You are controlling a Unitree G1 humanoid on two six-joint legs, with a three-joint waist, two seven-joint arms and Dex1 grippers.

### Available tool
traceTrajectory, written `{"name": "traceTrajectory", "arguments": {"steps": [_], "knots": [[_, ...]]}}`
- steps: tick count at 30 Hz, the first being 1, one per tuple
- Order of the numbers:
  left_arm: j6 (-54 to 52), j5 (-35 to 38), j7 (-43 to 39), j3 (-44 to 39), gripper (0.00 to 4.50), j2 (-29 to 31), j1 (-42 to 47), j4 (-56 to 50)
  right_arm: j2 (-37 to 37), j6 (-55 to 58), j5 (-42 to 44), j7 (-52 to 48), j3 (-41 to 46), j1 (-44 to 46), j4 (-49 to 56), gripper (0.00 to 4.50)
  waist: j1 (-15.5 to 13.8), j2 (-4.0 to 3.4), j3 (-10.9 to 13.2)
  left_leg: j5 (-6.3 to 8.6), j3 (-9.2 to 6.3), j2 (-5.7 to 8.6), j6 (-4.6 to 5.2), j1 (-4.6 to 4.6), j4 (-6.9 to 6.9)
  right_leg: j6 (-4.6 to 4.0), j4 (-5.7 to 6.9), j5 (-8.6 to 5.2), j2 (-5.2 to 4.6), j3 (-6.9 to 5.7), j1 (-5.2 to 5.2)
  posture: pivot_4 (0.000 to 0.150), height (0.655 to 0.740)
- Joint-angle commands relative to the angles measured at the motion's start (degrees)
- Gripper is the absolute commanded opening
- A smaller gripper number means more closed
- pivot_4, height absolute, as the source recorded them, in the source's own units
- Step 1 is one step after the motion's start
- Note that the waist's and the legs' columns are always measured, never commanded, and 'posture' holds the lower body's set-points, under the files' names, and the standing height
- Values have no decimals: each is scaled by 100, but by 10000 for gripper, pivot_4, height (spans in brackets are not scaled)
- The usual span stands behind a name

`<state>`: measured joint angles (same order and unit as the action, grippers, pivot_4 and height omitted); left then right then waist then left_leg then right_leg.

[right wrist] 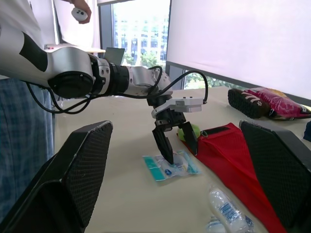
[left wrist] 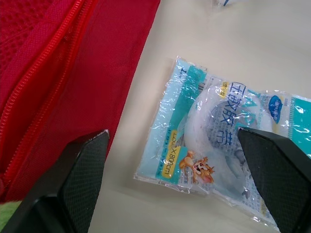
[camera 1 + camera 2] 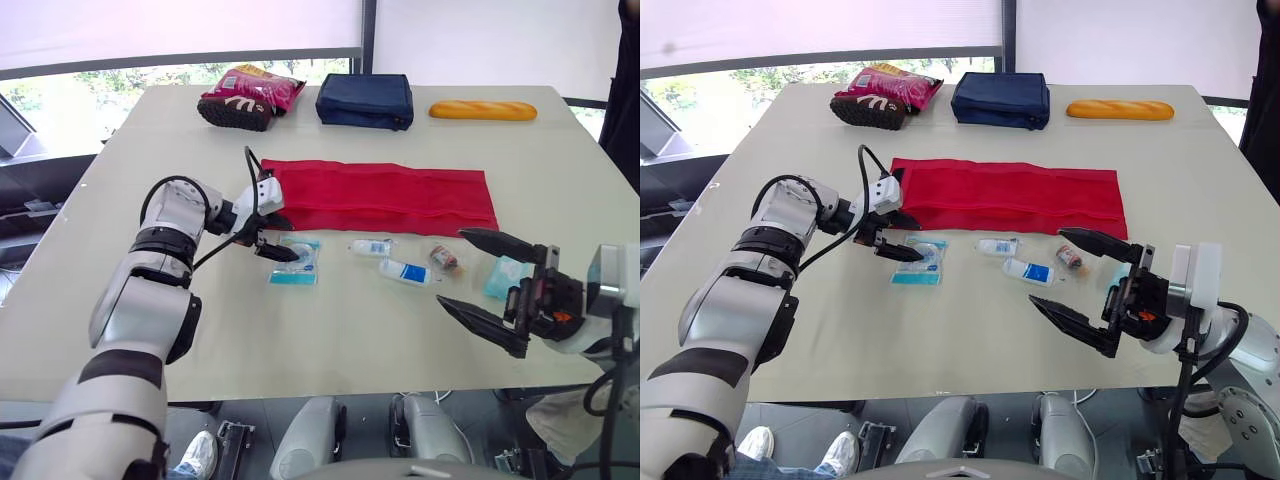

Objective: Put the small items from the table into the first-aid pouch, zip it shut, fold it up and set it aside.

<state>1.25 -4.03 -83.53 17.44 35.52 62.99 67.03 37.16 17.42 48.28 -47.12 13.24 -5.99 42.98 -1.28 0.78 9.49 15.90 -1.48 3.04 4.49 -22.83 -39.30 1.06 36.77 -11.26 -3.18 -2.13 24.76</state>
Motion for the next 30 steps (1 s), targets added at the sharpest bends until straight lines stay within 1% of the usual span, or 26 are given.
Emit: {"name": "traceTrajectory", "arguments": {"steps": [1, 2, 4, 5, 7, 10, 14, 17, 19, 21, 22, 24, 27, 30], "knots": [[-1, -97, -86, -106, 29357, -103, -57, 139, 164, 84, -162, 186, 81, -28, 222, 45000, 1, 0, 0, 0, 0, 1, 0, 0, 0, 0, 0, 0, 0, 0, 0, 1500, 7395], [-17, -63, -139, -170, 24927, -110, -74, 120, 217, 99, -256, 200, 70, -22, 215, 45000, 4, 0, 0, 0, 0, 2, 0, 0, 0, 0, 1, 0, 0, 0, 0, 1500, 7395], [-10, -34, -273, -257, 14515, -102, -119, 67, 258, 109, -308, 218, 37, 15, 199, 45000, 11, 1, 0, 0, 0, 2, 0, 0, 0, 0, 2, 0, 0, -1, 0, 1500, 7395], [1, -38, -320, -279, 10599, -94, -142, 42, 255, 108, -297, 225, 26, 28, 196, 45000, 18, 1, 0, 0, -1, 2, 0, 0, 0, 0, 2, 0, 1, -1, 0, 1500, 7395], [-52, 25, -695, -313, 790, 9, -318, -163, 258, 94, -368, 222, -48, 111, 142, 45000, 34, 1, 0, 0, -1, 1, 0, 0, 0, 0, 4, 0, 2, -2, 0, 1500, 7395], [-161, 92, -895, -363, 320, 121, -502, -437, 245, 85, -410, 225, -95, 176, 89, 45000, 50, 0, 0, 0, -1, 0, -1, 2, 1, 0, 4, 0, 2, 1, 1, 1500, 7395], [-846, 437, -897, -528, 320, 287, -728, -1049, 234, 109, -416, 209, -146, 251, 20, 45000, 56, 1, 0, 0, -1, 0, -1, 2, 1, 0, 4, 0, 2, 2, 1, 1500, 7395], [-1893, 748, -808, -702, 320, 390, -966, -1957, 177, 276, -285, 389, -193, 294, 67, 45000, 56, 1, 0, -1, -2, -2, -1, 2, 1, 0, 5, 0, 3, 2, 2, 1500, 7395], [-2993, 1089, -486, -950, 320, 438, -1220, -3064, 119, 555, -229, 801, -237, 340, 148, 45000, 42, 3, 1, -1, -3, -3, -2, 2, 1, 0, 5, 0, 3, 1, 2, 1500, 7395], [-4362, 1549, 481, -1571, 320, 264, -1463, -4550, -3, 974, -117, 1453, -335, 453, 253, 45000, 35, 8, 4, -7, -6, -2, -13, -4, -2, 0, 4, 0, -4, 4, 2, 1500, 7395], [-4809, 1714, 1012, -1897, 320, 104, -1559, -5182, -91, 1173, -8, 1790, -369, 508, 311, 45000, 23, 9, 6, -9, -13, -2, -17, -9, -7, 0, 4, 0, -5, 1, 3, 1500, 7395], [-5620, 1921, 1910, -2409, 320, -252, -1600, -6024, -204, 1481, 166, 2257, -459, 669, 410, 45000, 12, 9, 6, -13, -17, -1, -24, -12, -9, -1, 3, 0, -7, 2, 4, 1500, 7395], [-6439, 2038, 3222, -2913, 320, -1005, -1664, -7096, -445, 1902, 415, 2948, -635, 1172, 387, 45000, 33, 8, 5, -15, -14, -1, -28, -7, -6, 0, 4, 1, -6, 3, 3, 1500, 7395], [-6841, 2052, 4250, -3099, 320, -1725, -1833, -7896, -739, 2420, 702, 3747, -799, 1827, 176, 45000, 47, 8, 4, -17, -10, -1, -33, -1, -3, 0, 7, 1, -4, 7, 4, 1500, 7395]]}}
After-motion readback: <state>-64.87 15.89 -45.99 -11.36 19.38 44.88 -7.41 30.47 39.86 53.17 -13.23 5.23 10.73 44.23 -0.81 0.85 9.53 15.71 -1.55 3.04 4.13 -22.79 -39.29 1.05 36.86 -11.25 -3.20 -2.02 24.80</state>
